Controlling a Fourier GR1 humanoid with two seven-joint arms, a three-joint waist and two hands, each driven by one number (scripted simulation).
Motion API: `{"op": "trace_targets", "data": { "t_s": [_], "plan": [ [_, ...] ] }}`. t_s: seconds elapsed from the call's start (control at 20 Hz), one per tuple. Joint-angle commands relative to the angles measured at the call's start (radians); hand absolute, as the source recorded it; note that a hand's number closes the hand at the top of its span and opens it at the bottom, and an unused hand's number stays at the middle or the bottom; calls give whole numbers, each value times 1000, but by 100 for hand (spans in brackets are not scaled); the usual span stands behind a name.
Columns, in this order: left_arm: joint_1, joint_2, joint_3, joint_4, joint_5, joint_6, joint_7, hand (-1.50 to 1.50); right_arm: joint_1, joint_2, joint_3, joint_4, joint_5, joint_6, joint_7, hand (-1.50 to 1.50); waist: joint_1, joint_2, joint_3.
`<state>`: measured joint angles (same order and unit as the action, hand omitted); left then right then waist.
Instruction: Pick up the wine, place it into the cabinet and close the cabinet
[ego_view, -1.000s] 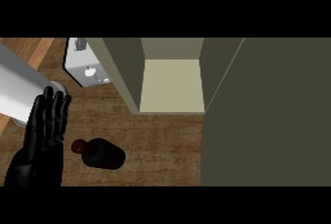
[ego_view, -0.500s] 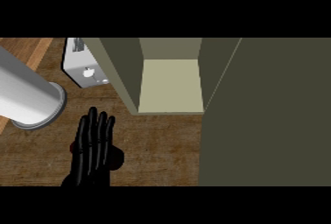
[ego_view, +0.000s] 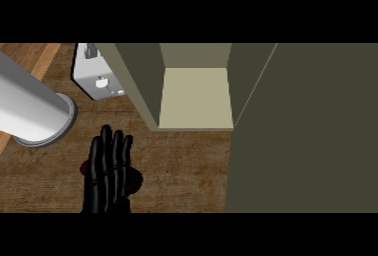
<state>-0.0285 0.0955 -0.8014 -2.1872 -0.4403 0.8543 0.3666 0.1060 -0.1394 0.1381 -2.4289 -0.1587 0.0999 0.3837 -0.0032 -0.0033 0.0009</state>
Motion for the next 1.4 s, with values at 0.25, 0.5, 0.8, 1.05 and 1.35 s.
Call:
{"op": "trace_targets", "data": {
  "t_s": [0.25,0.5,0.8,1.05,1.35],
  "plan": [
    [-15,-90,-128,-51,-179,81,182,-150,-77,-4,-8,-57,-19,-39,124,-150,7,-1,0],
    [-49,-90,-76,-98,-254,42,291,-150,-53,-19,-25,-130,-38,-39,164,-150,-1,-3,0],
    [77,-67,-102,-143,-326,49,267,-150,16,-21,-37,-159,-36,-16,120,-150,-2,-4,0],
    [48,-69,-12,-218,-338,-38,352,-150,-15,-2,-52,-120,-16,-37,101,-150,-1,-2,0],
    [108,-30,30,-259,-292,-21,351,-150,-57,-6,-50,-131,-32,-47,155,-150,0,0,-1]
  ]
}}
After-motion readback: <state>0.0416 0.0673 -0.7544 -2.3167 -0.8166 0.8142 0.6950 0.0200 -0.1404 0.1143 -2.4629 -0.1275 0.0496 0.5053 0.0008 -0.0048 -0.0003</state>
